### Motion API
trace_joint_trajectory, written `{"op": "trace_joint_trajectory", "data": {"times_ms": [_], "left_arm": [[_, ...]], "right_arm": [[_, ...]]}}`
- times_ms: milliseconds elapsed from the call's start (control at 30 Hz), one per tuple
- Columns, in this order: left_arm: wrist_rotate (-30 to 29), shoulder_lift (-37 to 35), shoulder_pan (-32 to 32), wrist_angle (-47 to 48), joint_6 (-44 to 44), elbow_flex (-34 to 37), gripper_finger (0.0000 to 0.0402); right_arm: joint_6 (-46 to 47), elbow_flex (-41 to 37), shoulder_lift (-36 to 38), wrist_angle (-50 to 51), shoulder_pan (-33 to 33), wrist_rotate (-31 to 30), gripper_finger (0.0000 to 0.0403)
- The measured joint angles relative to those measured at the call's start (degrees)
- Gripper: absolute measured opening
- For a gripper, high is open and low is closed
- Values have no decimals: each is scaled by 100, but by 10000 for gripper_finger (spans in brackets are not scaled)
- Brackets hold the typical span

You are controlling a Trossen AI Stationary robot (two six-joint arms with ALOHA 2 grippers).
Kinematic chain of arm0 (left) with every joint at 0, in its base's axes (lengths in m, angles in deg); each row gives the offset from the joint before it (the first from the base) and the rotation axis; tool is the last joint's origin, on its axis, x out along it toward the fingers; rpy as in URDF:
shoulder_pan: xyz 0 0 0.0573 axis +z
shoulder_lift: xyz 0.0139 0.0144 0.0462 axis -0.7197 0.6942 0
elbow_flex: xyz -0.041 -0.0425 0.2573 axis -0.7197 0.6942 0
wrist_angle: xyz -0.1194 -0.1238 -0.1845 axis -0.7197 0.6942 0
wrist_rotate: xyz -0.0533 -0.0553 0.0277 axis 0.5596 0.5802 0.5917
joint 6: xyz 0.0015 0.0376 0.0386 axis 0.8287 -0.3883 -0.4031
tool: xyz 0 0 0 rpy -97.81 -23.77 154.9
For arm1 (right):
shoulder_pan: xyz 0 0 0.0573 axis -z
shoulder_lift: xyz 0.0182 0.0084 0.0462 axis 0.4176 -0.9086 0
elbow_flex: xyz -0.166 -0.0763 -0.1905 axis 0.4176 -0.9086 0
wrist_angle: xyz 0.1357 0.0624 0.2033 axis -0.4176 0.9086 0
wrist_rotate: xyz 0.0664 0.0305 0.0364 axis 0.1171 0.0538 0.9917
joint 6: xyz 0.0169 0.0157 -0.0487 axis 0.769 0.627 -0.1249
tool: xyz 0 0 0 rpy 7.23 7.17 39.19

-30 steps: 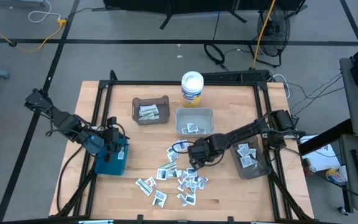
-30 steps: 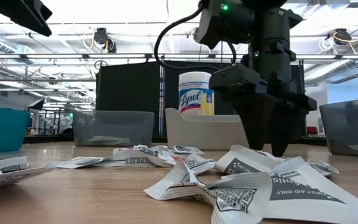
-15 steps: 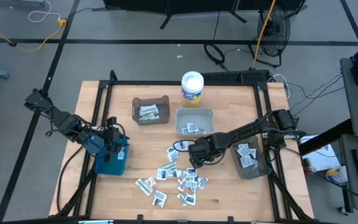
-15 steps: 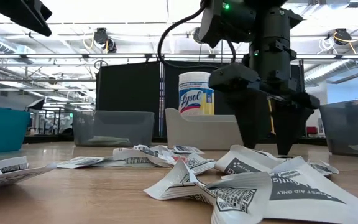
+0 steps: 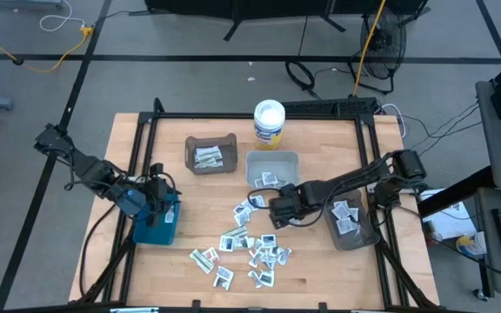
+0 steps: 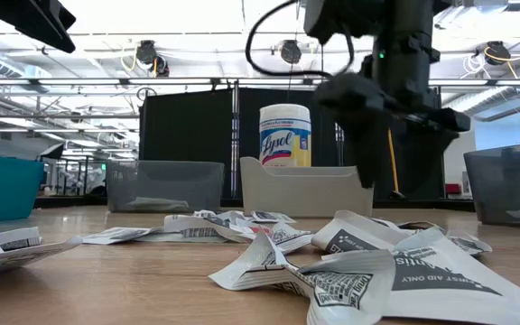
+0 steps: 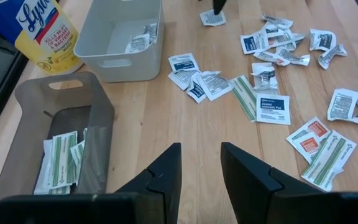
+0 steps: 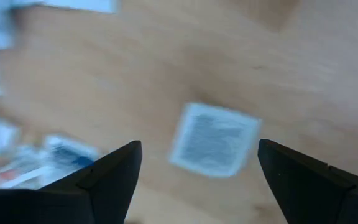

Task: Pick & Place First Aid Supplies
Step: Put the blue alcohol pad into the bottom black bin

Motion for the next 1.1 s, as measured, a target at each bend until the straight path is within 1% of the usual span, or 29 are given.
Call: {"op": "trace_joint_trajectory", "data": {"times_ms": [100, 300, 633, 800, 933, 1100], "left_arm": [[-2, 0, 0, 0, 39, 0, 118], [-2, 0, 0, -4, 77, 0, 118], [-2, 0, 0, -11, 81, 0, 118], [-4, 0, 0, -13, 81, 0, 118], [-2, 0, 0, -16, 81, 0, 118], [-1, 0, 0, -7, 85, 0, 118]], "right_arm": [[-12, 0, -167, -1, 2, -7, 314], [-152, 2, -520, -101, 17, 230, 313], [-16, 4, -533, 177, 30, 316, 313], [-16, 35, -735, -18, 30, 346, 313], [-107, 35, -931, -147, 37, 548, 313], [7, 31, -957, -48, 39, 596, 313]]}}
